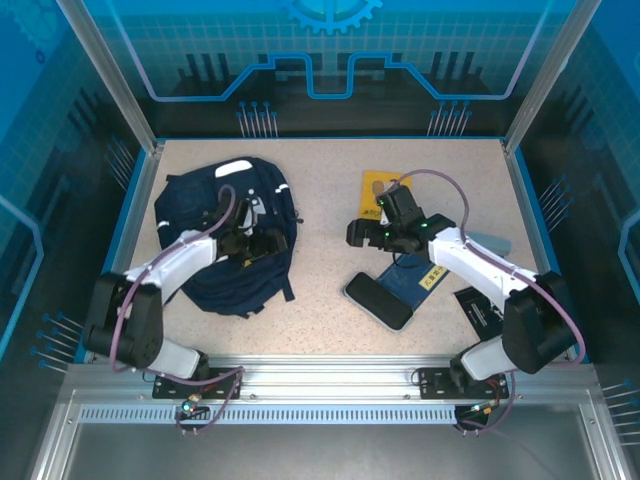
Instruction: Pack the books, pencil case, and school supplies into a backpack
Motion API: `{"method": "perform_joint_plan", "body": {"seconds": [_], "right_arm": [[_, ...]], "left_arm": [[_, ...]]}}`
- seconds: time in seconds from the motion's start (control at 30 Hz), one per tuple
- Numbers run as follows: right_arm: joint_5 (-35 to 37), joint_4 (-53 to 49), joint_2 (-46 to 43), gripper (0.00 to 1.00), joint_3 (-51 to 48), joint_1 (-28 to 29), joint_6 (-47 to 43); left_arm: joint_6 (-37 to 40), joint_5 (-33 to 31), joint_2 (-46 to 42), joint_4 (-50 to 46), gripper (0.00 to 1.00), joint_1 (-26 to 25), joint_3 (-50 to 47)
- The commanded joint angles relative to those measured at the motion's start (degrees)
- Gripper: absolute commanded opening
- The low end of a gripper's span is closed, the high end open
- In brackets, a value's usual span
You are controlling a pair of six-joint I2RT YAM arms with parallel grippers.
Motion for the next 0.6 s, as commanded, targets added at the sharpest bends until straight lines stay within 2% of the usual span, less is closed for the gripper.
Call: {"method": "perform_joint_plan", "body": {"seconds": [0.0, 0.2, 0.27, 0.43, 0.57], "right_arm": [[-4.9, 2.57, 4.35, 0.98, 2.84, 2.86, 1.26], [-11.67, 7.45, 16.06, 0.94, 12.06, 8.07, 3.17], [-14.04, 8.35, 21.29, 0.9, 17.01, 9.18, 3.96], [-14.87, 8.37, 31.26, 0.74, 25.66, 10.04, 8.71], [-16.67, 8.58, 35.85, 0.65, 28.21, 10.18, 11.53]], "left_arm": [[-2.67, -3.1, -6.46, -3.32, 0.88, 2.6, -2.26], [-7.12, -4.17, -8.82, -1.95, 0.78, 12.44, -4.03], [-7.97, -4.38, -8.38, -0.77, 0.73, 13.39, -5.13], [-9.6, -6.5, -7.06, 1.25, 0.6, 14.8, -7.93], [-9.28, -7.77, -4.44, 1.54, 0.58, 15.08, -9.22]]}}
